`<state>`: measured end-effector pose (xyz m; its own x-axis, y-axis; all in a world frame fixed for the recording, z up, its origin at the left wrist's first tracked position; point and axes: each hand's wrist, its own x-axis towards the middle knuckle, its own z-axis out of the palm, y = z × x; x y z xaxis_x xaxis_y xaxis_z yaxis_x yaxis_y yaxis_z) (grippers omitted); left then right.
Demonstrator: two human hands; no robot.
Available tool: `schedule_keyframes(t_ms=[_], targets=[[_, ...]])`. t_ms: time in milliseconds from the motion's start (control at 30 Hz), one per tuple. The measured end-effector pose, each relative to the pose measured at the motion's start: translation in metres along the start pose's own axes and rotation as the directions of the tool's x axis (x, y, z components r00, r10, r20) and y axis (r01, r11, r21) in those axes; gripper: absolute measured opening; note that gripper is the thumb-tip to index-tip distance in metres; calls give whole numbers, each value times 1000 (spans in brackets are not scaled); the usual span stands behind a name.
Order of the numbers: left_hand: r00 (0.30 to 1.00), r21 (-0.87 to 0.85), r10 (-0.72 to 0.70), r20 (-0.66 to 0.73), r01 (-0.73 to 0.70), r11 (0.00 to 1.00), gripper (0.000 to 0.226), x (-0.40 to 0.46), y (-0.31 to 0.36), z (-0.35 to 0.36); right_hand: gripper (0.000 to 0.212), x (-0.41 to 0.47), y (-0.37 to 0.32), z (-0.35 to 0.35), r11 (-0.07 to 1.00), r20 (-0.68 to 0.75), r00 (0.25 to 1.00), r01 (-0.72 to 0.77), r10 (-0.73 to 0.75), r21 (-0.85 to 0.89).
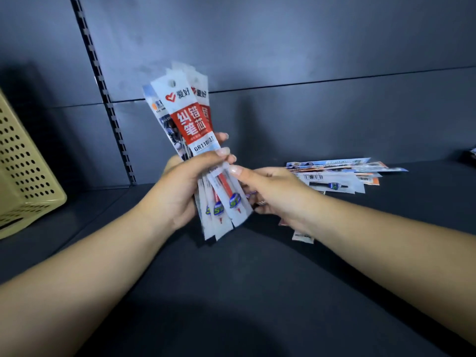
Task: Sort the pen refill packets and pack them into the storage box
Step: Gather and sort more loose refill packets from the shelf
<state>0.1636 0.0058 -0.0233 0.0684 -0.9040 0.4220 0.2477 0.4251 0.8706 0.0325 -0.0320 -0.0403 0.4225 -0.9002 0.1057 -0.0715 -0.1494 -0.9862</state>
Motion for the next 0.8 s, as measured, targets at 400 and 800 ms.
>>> schedule_keyframes(t_ms=[400, 800], targets=[[1000, 364, 1, -24, 8, 932, 23, 8, -19, -23, 32, 34, 19, -58, 477, -108, 990, -50, -94, -877], [957, -109, -242, -163, 226, 968, 21, 13, -19, -18, 15, 7, -5, -41, 983, -166, 983, 51, -81, -178]])
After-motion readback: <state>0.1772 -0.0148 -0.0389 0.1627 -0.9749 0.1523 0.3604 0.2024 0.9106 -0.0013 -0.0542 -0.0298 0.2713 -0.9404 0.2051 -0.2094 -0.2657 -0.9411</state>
